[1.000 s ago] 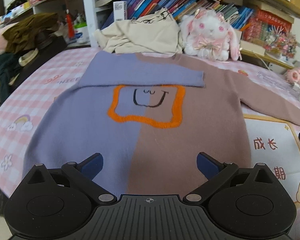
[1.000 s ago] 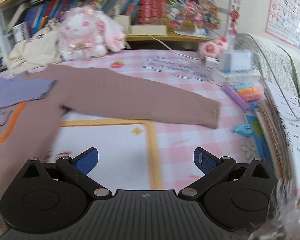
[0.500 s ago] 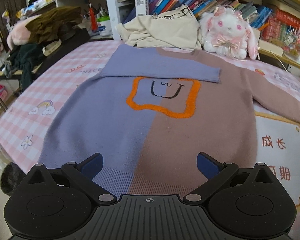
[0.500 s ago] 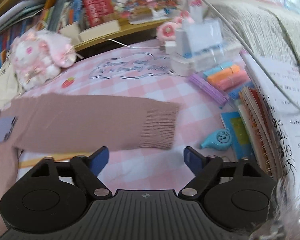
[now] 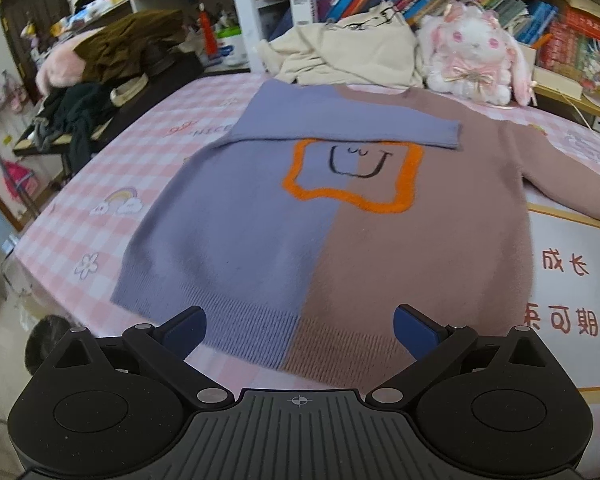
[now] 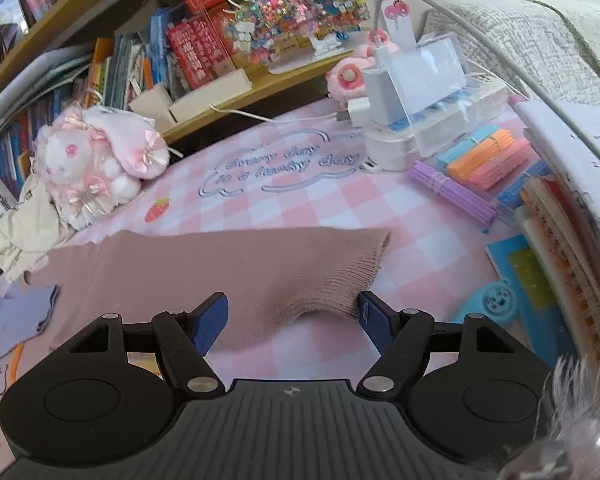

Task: Fold clothes
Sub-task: 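Grasp the mauve sleeve cuff with the right gripper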

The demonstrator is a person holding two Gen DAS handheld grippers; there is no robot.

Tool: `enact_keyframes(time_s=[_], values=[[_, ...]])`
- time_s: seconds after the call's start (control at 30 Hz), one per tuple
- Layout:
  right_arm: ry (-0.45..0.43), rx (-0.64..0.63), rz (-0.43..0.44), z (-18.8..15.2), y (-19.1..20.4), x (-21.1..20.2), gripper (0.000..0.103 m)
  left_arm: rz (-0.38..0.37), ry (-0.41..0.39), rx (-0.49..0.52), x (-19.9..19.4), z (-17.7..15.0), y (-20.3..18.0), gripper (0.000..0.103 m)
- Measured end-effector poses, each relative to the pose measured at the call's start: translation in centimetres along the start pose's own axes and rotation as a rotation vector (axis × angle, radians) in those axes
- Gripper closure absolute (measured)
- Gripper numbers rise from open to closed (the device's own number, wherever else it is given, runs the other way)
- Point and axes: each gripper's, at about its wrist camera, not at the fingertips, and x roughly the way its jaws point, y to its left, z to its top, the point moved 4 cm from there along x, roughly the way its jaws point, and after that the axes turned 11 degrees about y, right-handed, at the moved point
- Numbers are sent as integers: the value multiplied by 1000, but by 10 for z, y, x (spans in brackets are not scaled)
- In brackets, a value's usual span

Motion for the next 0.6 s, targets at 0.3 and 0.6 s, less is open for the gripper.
enact_keyframes(time_s=[0.3, 0.6], values=[[49, 146, 156, 5, 5, 7, 32, 14, 13, 33, -1, -2, -4, 2], [74, 234, 258, 4, 2, 9, 51, 34, -7, 124, -7, -1, -15, 2]])
